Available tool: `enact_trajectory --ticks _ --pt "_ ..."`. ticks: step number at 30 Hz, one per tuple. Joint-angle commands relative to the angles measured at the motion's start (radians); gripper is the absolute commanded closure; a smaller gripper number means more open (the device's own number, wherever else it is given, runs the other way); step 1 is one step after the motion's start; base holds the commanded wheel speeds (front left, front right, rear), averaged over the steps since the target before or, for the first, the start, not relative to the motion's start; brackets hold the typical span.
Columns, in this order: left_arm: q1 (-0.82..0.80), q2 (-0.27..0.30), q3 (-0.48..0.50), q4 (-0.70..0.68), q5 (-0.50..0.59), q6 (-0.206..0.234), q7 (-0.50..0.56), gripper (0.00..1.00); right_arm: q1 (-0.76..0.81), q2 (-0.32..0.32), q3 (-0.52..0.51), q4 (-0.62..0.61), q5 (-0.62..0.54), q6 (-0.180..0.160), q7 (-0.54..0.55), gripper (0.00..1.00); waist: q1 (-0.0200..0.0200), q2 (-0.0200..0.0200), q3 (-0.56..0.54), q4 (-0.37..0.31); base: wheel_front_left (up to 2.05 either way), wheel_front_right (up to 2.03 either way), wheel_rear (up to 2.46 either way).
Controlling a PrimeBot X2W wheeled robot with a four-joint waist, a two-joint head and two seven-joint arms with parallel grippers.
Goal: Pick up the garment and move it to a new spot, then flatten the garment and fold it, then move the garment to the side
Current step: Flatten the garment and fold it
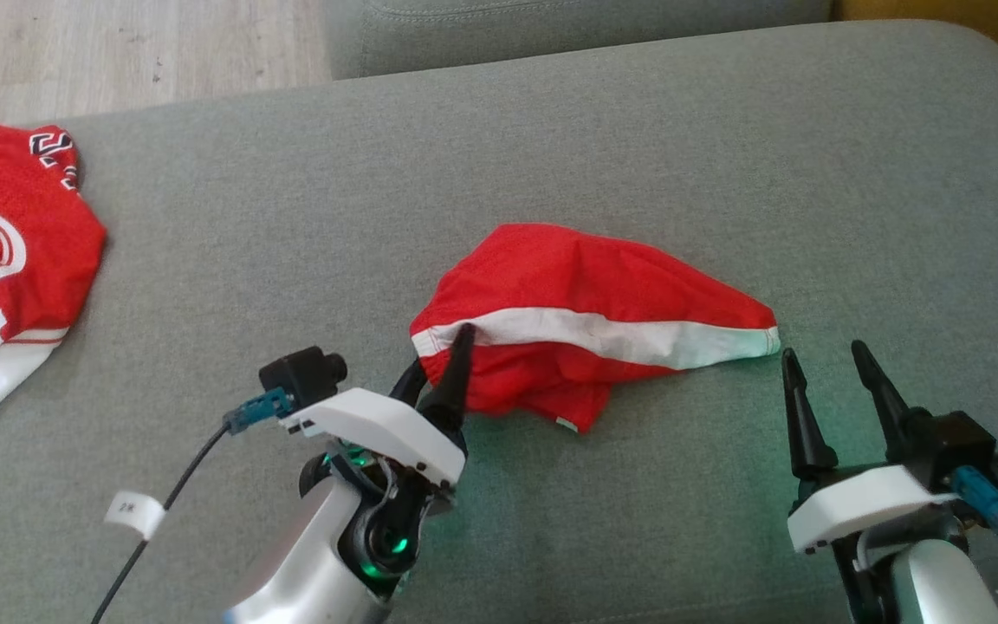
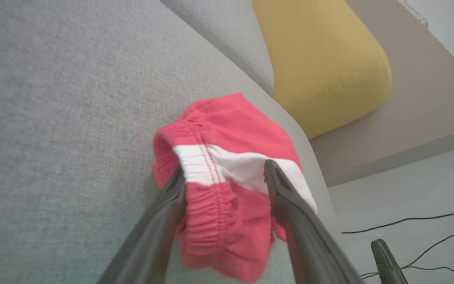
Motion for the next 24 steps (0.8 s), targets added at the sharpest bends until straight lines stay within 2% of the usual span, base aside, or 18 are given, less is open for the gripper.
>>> enact_trajectory --ticks 1,2,3,6,14,24 --pt "-0.045 0.000 0.040 -0.027 -0.003 0.002 -0.023 0.21 -0.040 -0.007 0.024 -0.026 -0.005 0.008 -0.011 0.00 0.0000 0.0000 -0.001 -0.001 0.00 0.00 0.00" --pt "-0.046 0.000 0.041 -0.024 -0.003 0.005 -0.036 0.39 -0.040 -0.007 0.024 -0.026 -0.004 0.008 -0.011 0.00 0.0000 0.0000 -0.001 -0.002 0.00 0.00 0.00" --pt "-0.047 0.000 0.042 -0.021 0.000 0.009 -0.050 0.51 -0.039 -0.007 0.024 -0.026 -0.004 0.008 -0.011 0.00 0.0000 0.0000 -0.001 -0.002 0.00 0.00 0.00" --pt "-0.049 0.001 0.040 -0.008 0.026 0.020 -0.092 1.00 -0.041 -0.007 0.020 -0.021 -0.006 0.008 -0.003 0.00 0.0000 0.0000 0.000 -0.002 0.00 0.00 0.00" --pt "-0.029 0.040 -0.043 0.011 0.193 0.058 -0.209 1.00 -0.102 -0.007 -0.069 0.058 -0.035 0.008 0.090 0.00 0.0000 0.0000 0.013 0.017 0.00 0.00 0.00" --pt "-0.017 0.037 -0.089 -0.004 0.250 0.074 -0.248 1.00 -0.211 -0.007 -0.058 0.224 -0.117 0.008 0.181 0.00 0.0000 0.0000 0.045 0.050 0.00 0.00 0.00"
